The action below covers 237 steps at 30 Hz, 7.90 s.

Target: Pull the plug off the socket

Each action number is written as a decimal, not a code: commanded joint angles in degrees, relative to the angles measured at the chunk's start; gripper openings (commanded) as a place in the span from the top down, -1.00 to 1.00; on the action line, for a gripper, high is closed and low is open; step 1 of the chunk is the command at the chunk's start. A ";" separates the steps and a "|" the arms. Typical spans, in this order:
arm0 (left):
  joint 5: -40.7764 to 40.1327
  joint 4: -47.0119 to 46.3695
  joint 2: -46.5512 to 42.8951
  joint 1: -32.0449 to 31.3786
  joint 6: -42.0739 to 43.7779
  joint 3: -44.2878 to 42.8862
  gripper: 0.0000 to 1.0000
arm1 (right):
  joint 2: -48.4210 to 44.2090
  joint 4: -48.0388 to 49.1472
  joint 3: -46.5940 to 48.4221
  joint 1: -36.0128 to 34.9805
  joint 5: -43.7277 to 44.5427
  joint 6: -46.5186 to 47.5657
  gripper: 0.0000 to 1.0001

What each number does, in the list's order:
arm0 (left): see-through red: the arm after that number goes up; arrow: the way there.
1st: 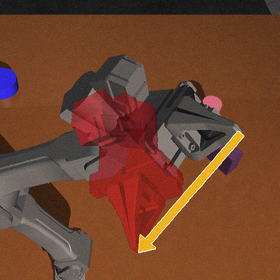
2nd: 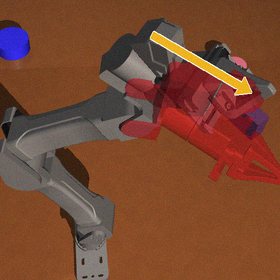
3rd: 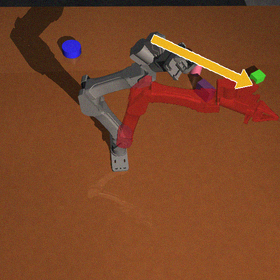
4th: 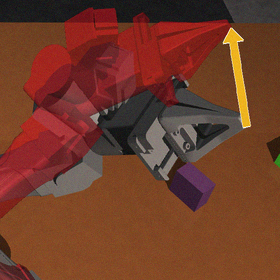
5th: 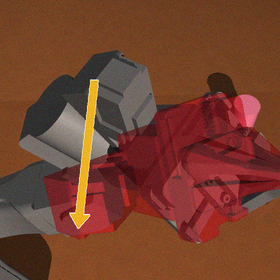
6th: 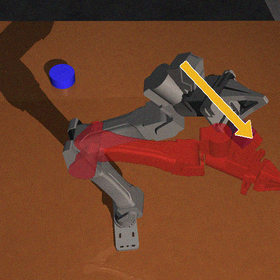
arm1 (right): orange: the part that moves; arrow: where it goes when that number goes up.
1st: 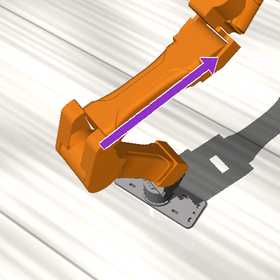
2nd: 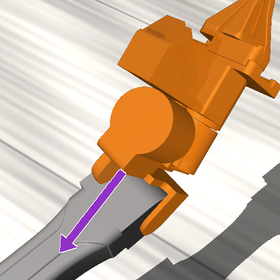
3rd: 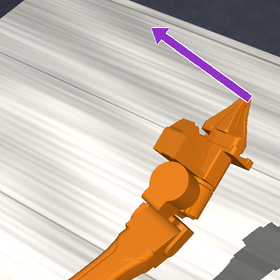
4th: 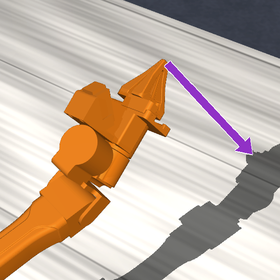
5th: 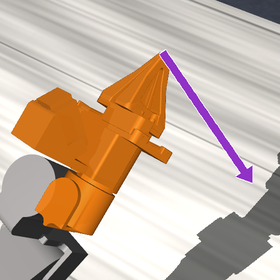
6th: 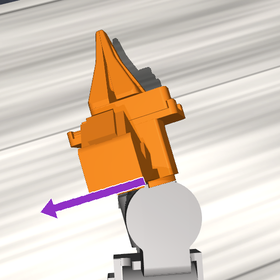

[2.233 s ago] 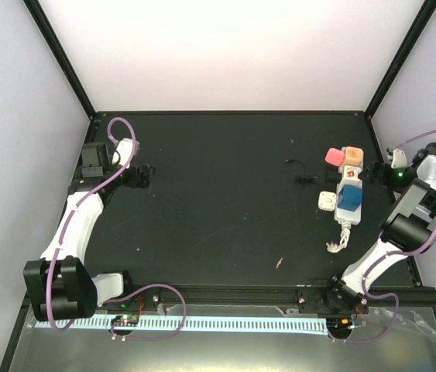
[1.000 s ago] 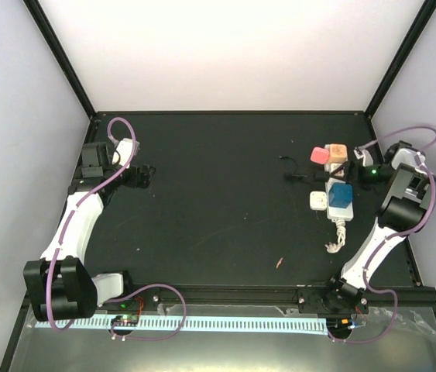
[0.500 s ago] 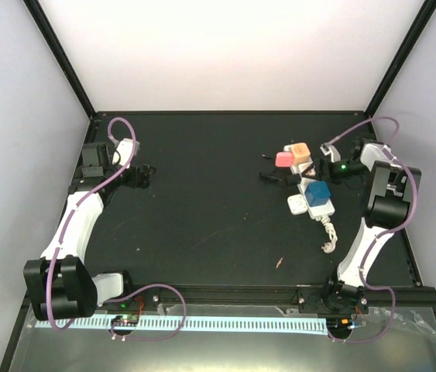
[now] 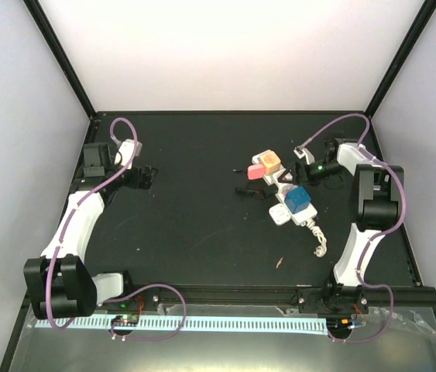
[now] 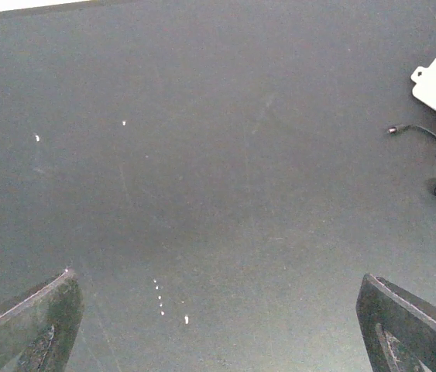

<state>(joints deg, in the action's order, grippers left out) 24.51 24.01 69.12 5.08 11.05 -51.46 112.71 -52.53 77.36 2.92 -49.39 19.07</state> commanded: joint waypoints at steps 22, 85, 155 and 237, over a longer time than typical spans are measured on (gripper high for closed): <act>-0.01 0.31 0.72 -1.29 0.58 -2.15 -0.97 | -18.30 -14.07 -8.68 16.29 20.20 35.15 -0.85; -4.61 1.05 -0.18 -1.39 0.11 -2.29 -0.98 | -22.17 29.26 -31.81 -24.64 38.22 14.33 0.30; -1.98 3.24 -2.06 -1.36 2.23 -2.58 -0.97 | 18.93 16.23 30.38 -7.45 19.35 -16.89 0.07; 1.55 4.76 -1.46 -15.93 10.99 3.54 -0.98 | 10.52 19.00 3.29 -22.34 1.99 -20.81 -0.04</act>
<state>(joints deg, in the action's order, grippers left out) 25.30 28.64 66.89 -9.89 20.91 -47.11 123.92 -34.06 83.96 -17.34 -43.42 -1.54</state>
